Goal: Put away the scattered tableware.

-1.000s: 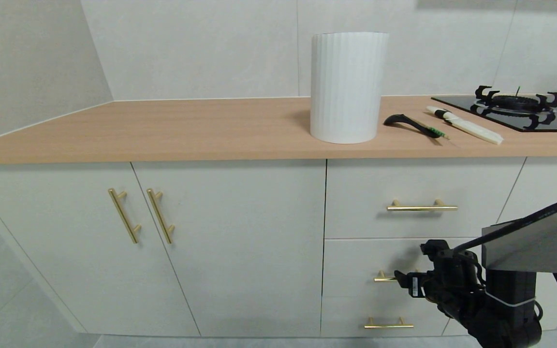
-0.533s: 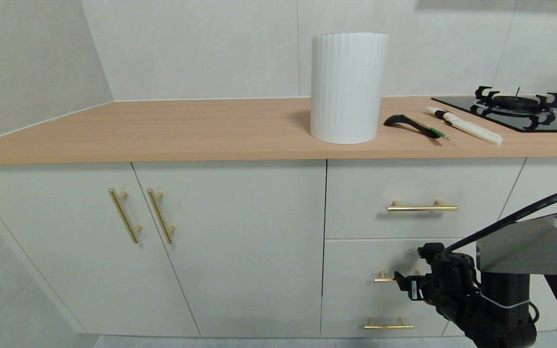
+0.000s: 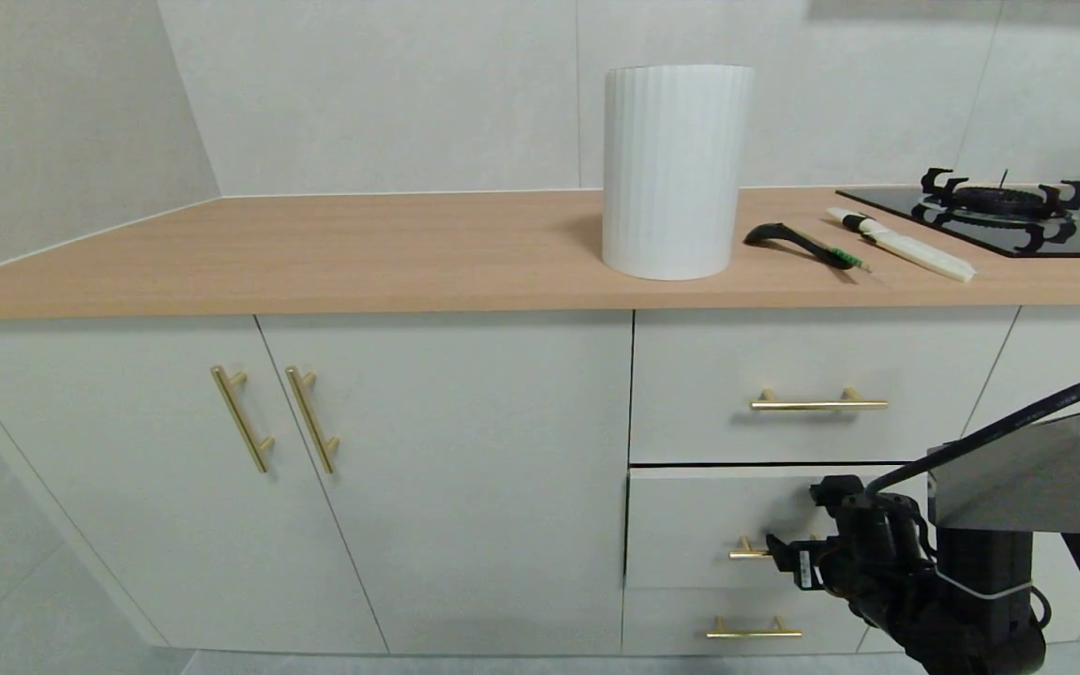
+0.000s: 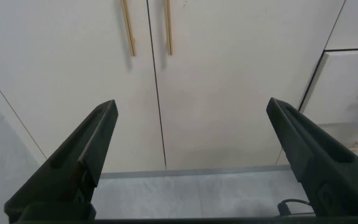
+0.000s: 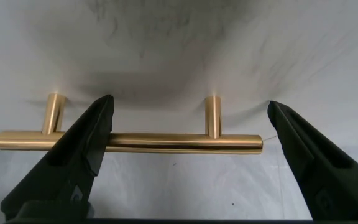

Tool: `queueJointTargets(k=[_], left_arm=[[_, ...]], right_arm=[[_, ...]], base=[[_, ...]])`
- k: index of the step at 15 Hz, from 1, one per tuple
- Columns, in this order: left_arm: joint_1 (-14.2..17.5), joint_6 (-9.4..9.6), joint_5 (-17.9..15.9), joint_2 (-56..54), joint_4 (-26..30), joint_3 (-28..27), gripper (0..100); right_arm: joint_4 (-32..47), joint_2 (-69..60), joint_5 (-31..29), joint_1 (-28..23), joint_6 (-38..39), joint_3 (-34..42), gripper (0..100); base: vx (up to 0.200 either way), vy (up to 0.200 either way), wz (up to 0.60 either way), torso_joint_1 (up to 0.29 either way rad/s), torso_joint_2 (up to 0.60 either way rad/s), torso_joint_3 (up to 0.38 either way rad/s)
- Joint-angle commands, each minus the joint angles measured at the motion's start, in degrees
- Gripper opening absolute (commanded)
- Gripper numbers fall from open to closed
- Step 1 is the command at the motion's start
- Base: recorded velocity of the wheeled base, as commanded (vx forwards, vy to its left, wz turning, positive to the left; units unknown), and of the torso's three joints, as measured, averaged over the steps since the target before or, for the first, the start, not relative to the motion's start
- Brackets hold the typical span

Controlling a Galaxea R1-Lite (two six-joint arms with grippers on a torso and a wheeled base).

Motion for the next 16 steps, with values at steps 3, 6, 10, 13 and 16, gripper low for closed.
queueJointTargets(k=[3, 6, 10, 13, 16], left_arm=[[0.0, 0.02, 0.0, 0.0, 0.0, 0.0, 100], [0.0, 0.02, 0.0, 0.0, 0.0, 0.0, 100], [0.0, 0.02, 0.0, 0.0, 0.0, 0.0, 100], [0.0, 0.02, 0.0, 0.0, 0.0, 0.0, 100], [0.0, 0.02, 0.0, 0.0, 0.0, 0.0, 100]], right_arm=[[11.2, -14.5, 4.0, 0.5, -3.9, 7.8, 100], [35.8, -36.1, 7.8, 2.7, -4.7, 6.5, 100], [62.7, -57.7, 8.0, 5.6, -4.2, -2.1, 100], [64.3, -61.2, 7.8, 7.6, -2.7, -3.1, 100], [56.1, -53.9, 7.1, 9.0, 3.2, -3.0, 100]], base=[[0.0, 0.0, 0.0, 0.0, 0.0, 0.0], [0.0, 0.0, 0.0, 0.0, 0.0, 0.0], [0.0, 0.0, 0.0, 0.0, 0.0, 0.0], [0.0, 0.0, 0.0, 0.0, 0.0, 0.0], [0.0, 0.0, 0.0, 0.0, 0.0, 0.0]])
